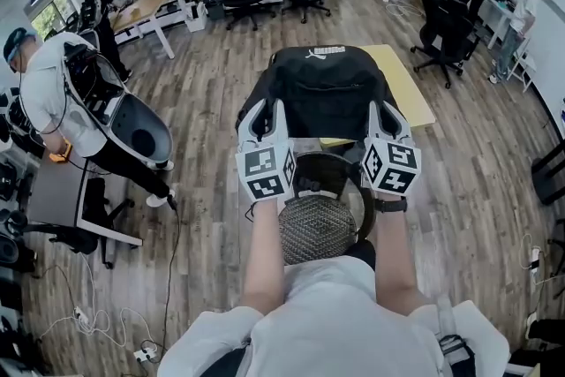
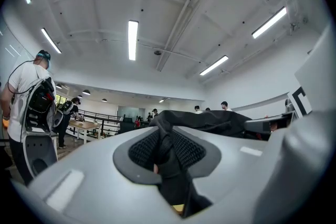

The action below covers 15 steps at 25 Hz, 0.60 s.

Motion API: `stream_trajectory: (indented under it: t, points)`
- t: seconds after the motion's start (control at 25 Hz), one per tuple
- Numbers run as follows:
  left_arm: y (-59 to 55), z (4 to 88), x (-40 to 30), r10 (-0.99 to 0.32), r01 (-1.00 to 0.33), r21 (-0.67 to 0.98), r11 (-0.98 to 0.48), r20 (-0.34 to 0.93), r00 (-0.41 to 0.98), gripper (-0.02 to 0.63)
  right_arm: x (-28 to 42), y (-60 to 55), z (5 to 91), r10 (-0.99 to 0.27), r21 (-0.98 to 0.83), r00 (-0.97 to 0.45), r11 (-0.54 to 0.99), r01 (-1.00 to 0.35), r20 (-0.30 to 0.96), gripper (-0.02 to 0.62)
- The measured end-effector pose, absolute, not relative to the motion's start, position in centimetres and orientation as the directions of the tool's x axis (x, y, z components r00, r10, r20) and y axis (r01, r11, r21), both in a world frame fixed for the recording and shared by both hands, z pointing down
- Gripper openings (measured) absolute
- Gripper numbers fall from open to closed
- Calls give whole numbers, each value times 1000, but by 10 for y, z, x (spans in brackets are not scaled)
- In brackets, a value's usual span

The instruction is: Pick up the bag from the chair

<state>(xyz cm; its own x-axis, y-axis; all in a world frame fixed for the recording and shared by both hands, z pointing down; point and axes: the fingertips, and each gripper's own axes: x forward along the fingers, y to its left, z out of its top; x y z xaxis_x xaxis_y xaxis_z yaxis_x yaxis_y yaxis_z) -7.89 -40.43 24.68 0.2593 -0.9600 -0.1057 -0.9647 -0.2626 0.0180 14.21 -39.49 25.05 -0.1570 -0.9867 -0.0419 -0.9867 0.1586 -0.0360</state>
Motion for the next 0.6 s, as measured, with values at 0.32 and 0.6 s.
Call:
stream_trajectory:
  t: [0.32,0.6]
  points:
    - [-401,245,-79,-962,-967,13,-255,-106,252,84,141,-391,248,-987,-16,-155,156,-988,-43,44]
    - [-395,248,-77,-959,-964,9,-266,-104,264,84,142,-384,253,-989,-12,-142,142,-990,-46,44]
